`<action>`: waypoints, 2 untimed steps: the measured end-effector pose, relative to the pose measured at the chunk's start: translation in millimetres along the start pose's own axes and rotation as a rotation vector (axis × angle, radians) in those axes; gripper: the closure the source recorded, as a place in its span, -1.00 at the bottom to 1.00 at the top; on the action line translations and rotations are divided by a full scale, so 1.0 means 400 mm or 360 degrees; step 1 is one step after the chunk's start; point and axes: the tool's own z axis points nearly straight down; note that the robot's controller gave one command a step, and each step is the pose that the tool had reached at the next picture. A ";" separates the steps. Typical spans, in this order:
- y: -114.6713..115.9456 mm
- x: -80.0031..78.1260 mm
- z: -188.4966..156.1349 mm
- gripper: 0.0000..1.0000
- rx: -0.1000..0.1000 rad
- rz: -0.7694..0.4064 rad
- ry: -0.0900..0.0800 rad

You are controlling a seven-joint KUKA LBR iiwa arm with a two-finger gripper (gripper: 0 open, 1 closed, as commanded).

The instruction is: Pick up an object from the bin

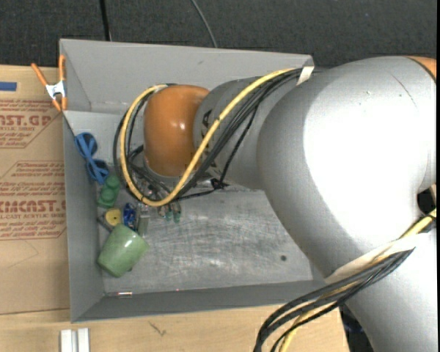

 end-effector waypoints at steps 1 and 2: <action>0.029 0.045 -0.383 1.00 -0.0009 -0.0089 -0.0013; 0.028 0.048 -0.370 -1.00 -0.0005 -0.0089 -0.0001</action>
Offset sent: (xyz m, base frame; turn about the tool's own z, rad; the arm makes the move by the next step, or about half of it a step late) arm -0.0200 0.0110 0.1480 -0.0558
